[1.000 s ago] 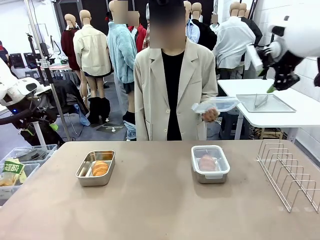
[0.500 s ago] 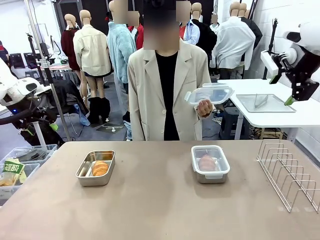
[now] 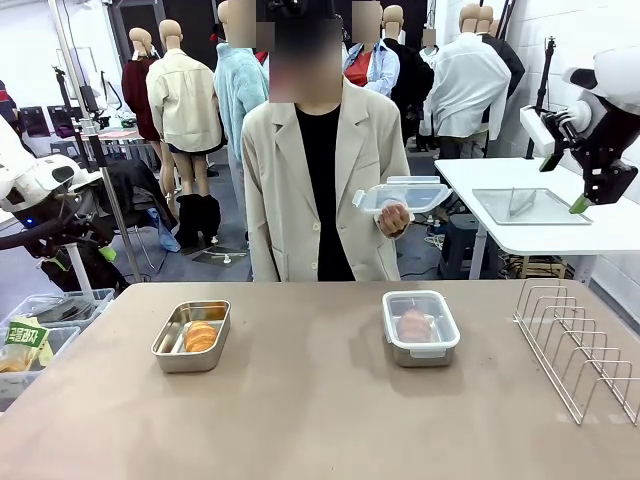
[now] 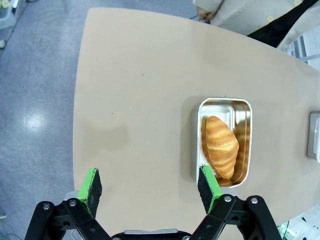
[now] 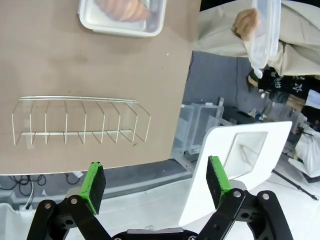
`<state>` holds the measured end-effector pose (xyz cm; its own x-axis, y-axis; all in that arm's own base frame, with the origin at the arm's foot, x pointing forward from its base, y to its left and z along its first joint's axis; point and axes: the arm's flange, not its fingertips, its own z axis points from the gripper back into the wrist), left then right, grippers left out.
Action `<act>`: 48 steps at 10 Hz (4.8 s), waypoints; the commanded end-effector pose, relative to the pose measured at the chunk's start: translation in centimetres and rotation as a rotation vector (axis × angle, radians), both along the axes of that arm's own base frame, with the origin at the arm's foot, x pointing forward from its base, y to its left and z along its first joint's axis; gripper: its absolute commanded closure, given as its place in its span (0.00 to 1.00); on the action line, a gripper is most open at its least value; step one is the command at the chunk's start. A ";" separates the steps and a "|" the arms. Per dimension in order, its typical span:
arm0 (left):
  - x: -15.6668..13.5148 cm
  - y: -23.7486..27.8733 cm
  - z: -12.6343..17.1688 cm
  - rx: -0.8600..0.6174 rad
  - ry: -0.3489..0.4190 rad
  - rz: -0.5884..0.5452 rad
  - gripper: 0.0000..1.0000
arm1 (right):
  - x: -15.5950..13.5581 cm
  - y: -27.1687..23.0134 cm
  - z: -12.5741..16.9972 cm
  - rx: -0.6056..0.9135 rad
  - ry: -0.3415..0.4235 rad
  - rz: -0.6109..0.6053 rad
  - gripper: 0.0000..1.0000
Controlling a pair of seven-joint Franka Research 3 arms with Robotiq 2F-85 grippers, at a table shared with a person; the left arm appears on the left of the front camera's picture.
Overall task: Place the bread in airtight containers.
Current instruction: Release when the human grabs the Airtight Container lid.
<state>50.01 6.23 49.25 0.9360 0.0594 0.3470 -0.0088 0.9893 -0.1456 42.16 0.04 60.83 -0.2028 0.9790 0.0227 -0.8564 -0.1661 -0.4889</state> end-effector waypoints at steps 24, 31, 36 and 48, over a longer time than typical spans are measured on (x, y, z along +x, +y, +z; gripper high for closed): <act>-0.1 0.2 0.2 0.012 -0.001 -0.001 0.00 | -0.1 -0.1 0.0 0.011 0.000 0.009 0.00; -0.1 0.2 0.2 0.012 -0.001 -0.001 0.00 | -0.1 -0.1 0.0 0.011 0.000 0.009 0.00; -0.1 0.2 0.2 0.012 -0.001 -0.001 0.00 | -0.1 -0.1 0.0 0.011 0.000 0.009 0.00; -0.1 0.2 0.2 0.012 -0.001 -0.001 0.00 | -0.1 -0.1 0.0 0.011 0.000 0.009 0.00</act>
